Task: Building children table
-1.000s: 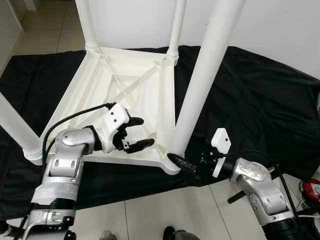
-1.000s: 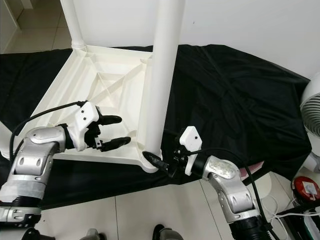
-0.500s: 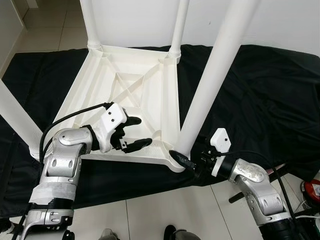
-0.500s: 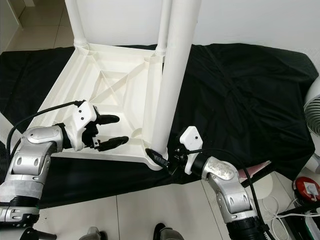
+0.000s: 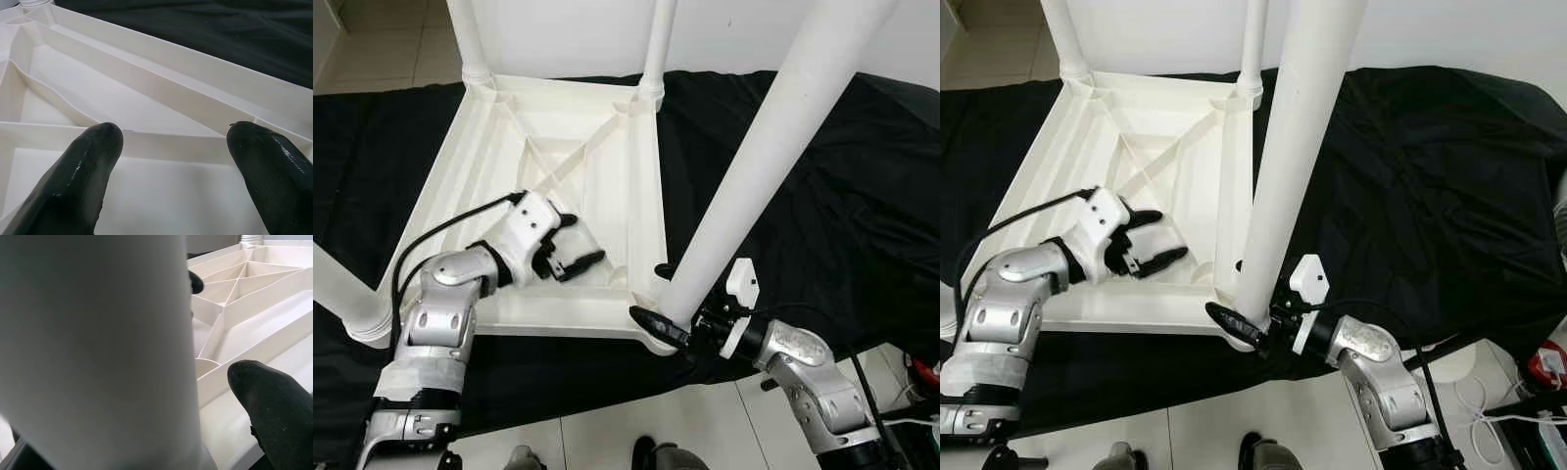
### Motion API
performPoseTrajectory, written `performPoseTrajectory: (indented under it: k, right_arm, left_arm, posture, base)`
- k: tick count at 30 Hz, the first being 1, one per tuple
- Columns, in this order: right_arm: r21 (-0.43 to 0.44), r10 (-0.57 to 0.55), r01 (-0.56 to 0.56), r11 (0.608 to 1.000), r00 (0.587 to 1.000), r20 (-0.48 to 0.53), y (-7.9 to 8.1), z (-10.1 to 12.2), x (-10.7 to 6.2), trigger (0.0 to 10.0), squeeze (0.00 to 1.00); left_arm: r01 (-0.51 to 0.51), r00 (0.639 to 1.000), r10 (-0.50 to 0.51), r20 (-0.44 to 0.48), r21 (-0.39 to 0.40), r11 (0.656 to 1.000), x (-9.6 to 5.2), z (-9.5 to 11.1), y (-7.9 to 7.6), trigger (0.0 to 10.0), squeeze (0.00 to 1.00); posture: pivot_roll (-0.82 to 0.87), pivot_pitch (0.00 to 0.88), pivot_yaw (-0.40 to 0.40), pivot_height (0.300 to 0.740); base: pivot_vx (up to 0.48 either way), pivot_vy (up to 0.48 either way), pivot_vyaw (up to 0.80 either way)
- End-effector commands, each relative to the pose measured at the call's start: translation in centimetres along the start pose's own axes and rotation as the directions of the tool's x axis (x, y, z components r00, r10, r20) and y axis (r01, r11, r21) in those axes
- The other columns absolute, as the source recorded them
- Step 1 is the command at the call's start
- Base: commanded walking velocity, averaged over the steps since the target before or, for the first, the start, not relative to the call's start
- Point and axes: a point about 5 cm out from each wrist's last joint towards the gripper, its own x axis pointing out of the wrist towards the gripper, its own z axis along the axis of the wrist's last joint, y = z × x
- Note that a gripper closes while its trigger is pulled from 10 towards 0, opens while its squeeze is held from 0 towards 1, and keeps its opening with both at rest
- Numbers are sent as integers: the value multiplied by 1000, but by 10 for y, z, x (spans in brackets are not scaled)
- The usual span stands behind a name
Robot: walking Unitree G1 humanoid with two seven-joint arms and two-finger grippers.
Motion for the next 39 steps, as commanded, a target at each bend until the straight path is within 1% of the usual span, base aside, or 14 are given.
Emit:
performPoseTrajectory:
  k: [1,10,20,23,25,28,30,35,36,37,38,39]
  right_arm:
    - [13,2,-2,1000,1000,4,1,0,-2,10000,0]
    - [23,44,-44,999,999,21,9,4,-1,10000,0]
    - [36,41,-42,998,999,29,13,4,0,10000,0]
    - [55,14,-17,998,999,42,16,4,2,10000,0]
    - [52,-34,31,998,998,52,20,3,3,10000,0]
    - [52,-56,53,997,997,51,21,2,4,10000,0]
    - [63,-97,93,994,993,61,24,1,4,10000,0]
    - [74,-121,116,990,990,69,26,1,4,10000,0]
    - [85,-149,142,986,986,72,28,1,2,10000,0]
    - [85,-149,142,986,986,72,28,1,2,10000,0]
    - [86,-182,176,981,981,63,27,-1,-4,10000,0]
    - [77,-217,213,974,975,49,21,-2,-11,10000,0]
  left_arm:
    - [-10,1000,9,-4,-5,1000,-2,-2,-2,10000,0]
    - [-20,1000,20,-3,-1,1000,-2,-2,0,10000,0]
    - [-35,999,35,-2,-1,999,-3,-2,-1,10000,0]
    - [-35,999,35,-3,-1,999,-3,-3,-2,10000,0]
    - [-37,999,37,1,-2,999,-3,-3,-3,10000,0]
    - [-38,999,38,2,-2,999,-3,-3,-3,10000,0]
    - [-39,999,39,4,-4,999,-2,-3,-3,10000,0]
    - [-39,999,39,5,-5,999,-2,-3,-3,10000,0]
    - [-36,999,36,7,-7,999,-1,-3,-4,10000,0]
    - [-36,999,36,7,-7,999,-1,-3,-4,10000,0]
    - [-26,1000,26,10,-7,1000,0,-3,-5,10000,0]
    - [-13,1000,13,12,-8,1000,1,-2,-6,10000,0]
  posture:
    - [40,136,-23,740]
    - [44,146,-26,740]
    - [43,152,-31,740]
    - [42,152,-36,740]
    - [42,152,-40,740]
    - [42,152,-40,740]
    - [39,151,-43,740]
    - [34,150,-45,740]
    - [29,149,-41,740]
    - [29,149,-41,740]
    - [17,151,-34,740]
    - [15,151,-33,740]
  base:
    - [0,0,0]
    - [0,0,0]
    - [0,0,0]
    - [0,0,0]
    - [0,0,0]
    - [0,0,0]
    - [0,0,0]
    - [0,0,0]
    - [0,0,0]
    - [0,0,0]
    - [0,0,0]
    - [0,0,0]
